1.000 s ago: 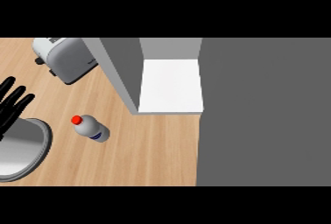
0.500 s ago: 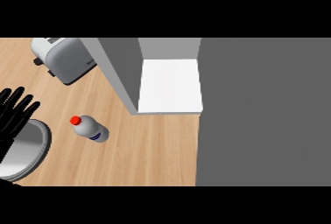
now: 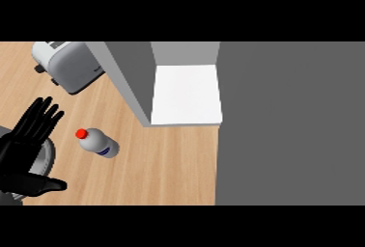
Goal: Pick up the bottled water, place it into the cabinet and close the cabinet
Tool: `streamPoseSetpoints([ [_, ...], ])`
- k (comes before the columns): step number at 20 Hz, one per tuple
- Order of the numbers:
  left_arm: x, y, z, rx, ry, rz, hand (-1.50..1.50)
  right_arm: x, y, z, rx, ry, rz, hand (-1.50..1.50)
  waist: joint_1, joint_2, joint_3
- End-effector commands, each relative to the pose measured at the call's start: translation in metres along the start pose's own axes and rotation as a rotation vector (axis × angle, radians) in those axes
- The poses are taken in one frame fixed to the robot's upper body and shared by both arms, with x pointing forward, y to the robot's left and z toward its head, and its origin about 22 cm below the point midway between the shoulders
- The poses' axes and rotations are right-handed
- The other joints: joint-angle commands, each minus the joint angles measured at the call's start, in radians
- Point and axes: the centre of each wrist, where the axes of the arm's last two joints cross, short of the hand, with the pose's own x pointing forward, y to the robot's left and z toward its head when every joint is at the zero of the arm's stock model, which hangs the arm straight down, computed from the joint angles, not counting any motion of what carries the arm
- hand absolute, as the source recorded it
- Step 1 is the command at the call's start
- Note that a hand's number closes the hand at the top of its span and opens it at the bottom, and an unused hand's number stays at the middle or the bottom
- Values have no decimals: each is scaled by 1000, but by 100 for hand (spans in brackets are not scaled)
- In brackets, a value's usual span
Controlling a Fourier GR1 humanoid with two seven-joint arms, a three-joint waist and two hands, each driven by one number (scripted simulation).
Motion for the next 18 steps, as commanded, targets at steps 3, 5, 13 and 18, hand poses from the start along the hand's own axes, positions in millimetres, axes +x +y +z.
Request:
streamPoseSetpoints([
  [3,-46,2,-9,20,40,9,-150,44,9,15,8,-40,18,-150,-2,1,-1],
  [5,-59,4,-9,15,33,14,-150,32,12,22,-9,-58,13,-150,-8,-1,0],
  [13,-117,10,-13,74,35,30,-150,41,9,19,6,-49,19,-150,-5,5,-2],
  [18,-142,14,-13,75,57,38,-150,39,6,24,38,-49,15,-150,-12,5,-2],
])
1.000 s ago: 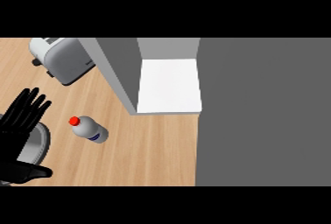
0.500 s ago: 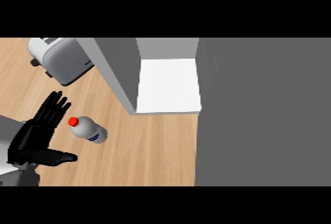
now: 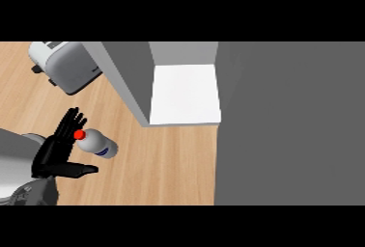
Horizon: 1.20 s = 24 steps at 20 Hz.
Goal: Pick up the bottled water, place it into the cabinet and close the cabinet
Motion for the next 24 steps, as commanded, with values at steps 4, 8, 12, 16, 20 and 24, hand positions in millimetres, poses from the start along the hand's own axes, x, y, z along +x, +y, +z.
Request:
streamPoseSetpoints([
  [4,-47,-11,13,-84,36,107,-150,24,0,7,2,-51,-4,-150,-6,0,0],
  [8,-44,-2,-1,-101,51,167,-150,30,1,11,3,-60,-7,-150,-10,2,-1],
  [12,-57,-10,9,-103,41,203,-150,42,10,15,8,-63,-5,-150,-9,0,-1],
  [16,-66,-29,1,-55,2,229,150,18,0,12,16,-49,-11,-150,-6,5,-2],
  [20,-70,-26,5,-39,22,299,150,22,1,21,2,-37,-10,-150,-11,3,-1],
  [24,-68,-31,-3,-54,2,339,150,20,3,12,0,-52,-3,-150,-5,7,-2],
])
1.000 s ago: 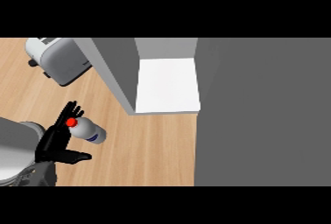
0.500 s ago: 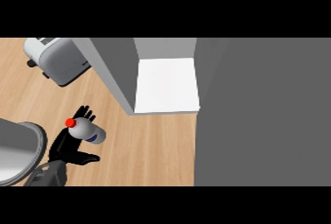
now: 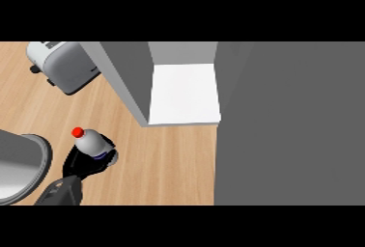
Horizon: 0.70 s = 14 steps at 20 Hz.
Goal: Pick up the bottled water, place it into the cabinet and close the cabinet
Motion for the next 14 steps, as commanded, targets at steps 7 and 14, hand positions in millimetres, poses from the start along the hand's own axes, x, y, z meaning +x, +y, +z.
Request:
streamPoseSetpoints([
  [7,-22,-29,-2,-11,-130,73,150,34,4,4,-8,-37,11,-150,13,-6,2],
  [14,-53,-80,2,128,-263,23,150,18,5,0,-23,-32,-1,-150,20,-9,3],
])
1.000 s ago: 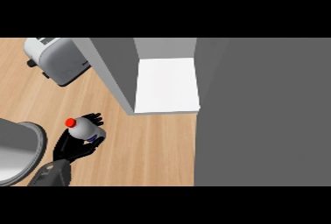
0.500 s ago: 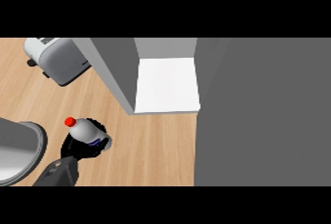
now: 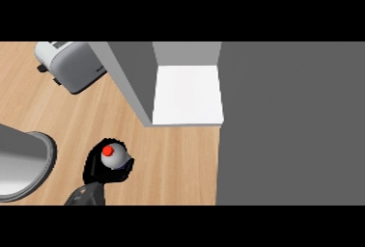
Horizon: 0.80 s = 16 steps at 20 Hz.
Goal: Pick up the bottled water, place it into the cabinet and close the cabinet
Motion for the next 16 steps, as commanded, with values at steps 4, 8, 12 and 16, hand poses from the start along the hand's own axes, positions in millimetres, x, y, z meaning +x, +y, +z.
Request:
streamPoseSetpoints([
  [4,-13,-35,3,-20,-48,62,150,39,6,-5,21,-23,-3,-150,6,2,-3],
  [8,4,-63,-30,-68,-22,94,150,18,-5,-4,1,-32,-14,-150,10,-3,-1],
  [12,18,-96,-51,-90,-35,63,150,23,5,-5,18,-35,-25,-150,1,-3,-3],
  [16,39,-127,-63,-113,-29,54,150,32,7,-1,-12,-35,-26,-150,-2,-3,-2],
])
